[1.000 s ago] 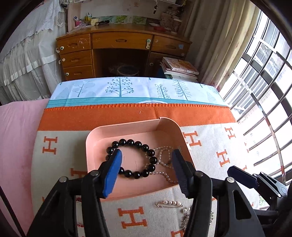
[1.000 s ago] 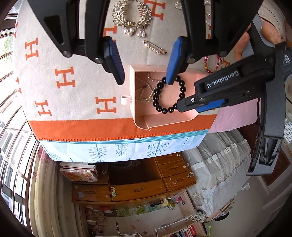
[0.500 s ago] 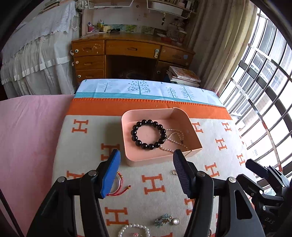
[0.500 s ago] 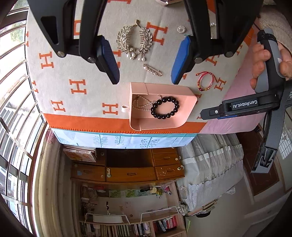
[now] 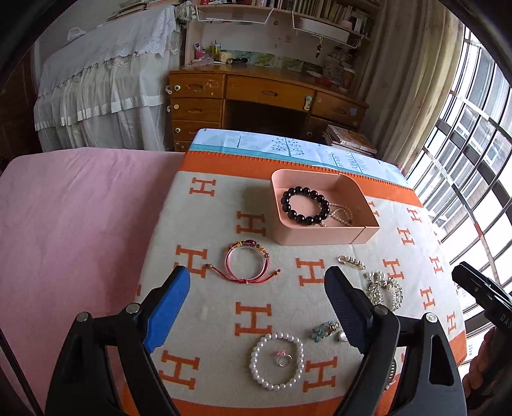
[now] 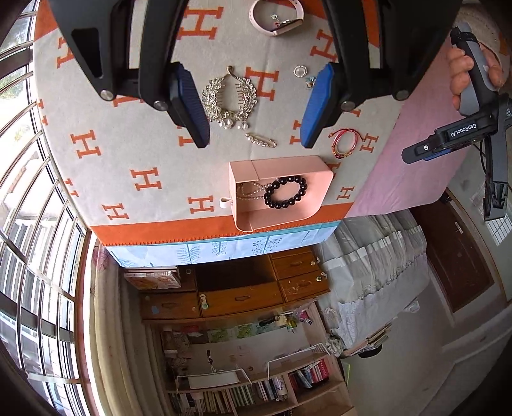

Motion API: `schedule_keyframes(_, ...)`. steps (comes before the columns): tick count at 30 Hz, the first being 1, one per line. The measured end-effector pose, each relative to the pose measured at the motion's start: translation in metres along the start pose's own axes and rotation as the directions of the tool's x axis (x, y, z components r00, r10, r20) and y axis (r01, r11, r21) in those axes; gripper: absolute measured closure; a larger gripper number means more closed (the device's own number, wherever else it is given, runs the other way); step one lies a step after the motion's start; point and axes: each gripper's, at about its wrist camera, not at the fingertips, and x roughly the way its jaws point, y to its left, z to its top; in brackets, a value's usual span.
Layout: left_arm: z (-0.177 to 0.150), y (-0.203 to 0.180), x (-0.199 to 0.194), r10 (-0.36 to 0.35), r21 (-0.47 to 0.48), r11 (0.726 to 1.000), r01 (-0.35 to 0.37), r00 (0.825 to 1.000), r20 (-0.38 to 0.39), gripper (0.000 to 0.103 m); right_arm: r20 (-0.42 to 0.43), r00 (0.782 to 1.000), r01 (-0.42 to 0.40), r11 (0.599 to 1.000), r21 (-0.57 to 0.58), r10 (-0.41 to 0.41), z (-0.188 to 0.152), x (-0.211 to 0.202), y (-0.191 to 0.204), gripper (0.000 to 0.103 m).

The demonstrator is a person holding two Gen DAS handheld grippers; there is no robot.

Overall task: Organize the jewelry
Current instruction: 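Move the left tool to the pearl bracelet and grasp it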

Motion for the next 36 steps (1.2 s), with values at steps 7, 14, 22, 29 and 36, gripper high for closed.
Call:
schedule_keyframes(7, -0.044, 0.018, 0.025, -0.020, -0.044, 0.999, 0.015, 0.994, -0.109, 0.019, -0.097, 0.995, -0.035, 0.999, -0.022, 0.032, -0.032, 0.005, -0.003, 0.042)
schedule_keyframes(14, -0.082, 0.024, 0.063, -0.037, -0.059, 0.998, 0.021, 0.960, -0.277, 0.053, -0.213, 0.977, 0.005, 0.996, -0.084, -0.023, -0.068, 0.020, -0.005, 0.042)
schedule_keyframes(22, -0.095, 0.005, 0.077, -0.034, 0.020, 0.999, 0.044, 0.940, -0.340, 0.068, -0.252, 0.968, -0.019, 0.994, -0.107, -0.009, -0.083, 0.025, -0.005, 0.042)
schedule_keyframes(29, -0.091, -0.005, 0.081, 0.030, 0.081, 0.997, -0.001, 0.933, -0.360, 0.072, -0.265, 0.964, -0.045, 0.992, -0.118, 0.012, -0.089, 0.030, -0.003, 0.042)
schedule_keyframes(36, -0.089, -0.020, 0.084, -0.013, 0.124, 0.990, 0.066, 0.923, -0.384, 0.097, -0.275, 0.961, -0.079, 0.991, -0.112, 0.045, -0.093, 0.037, -0.007, 0.042)
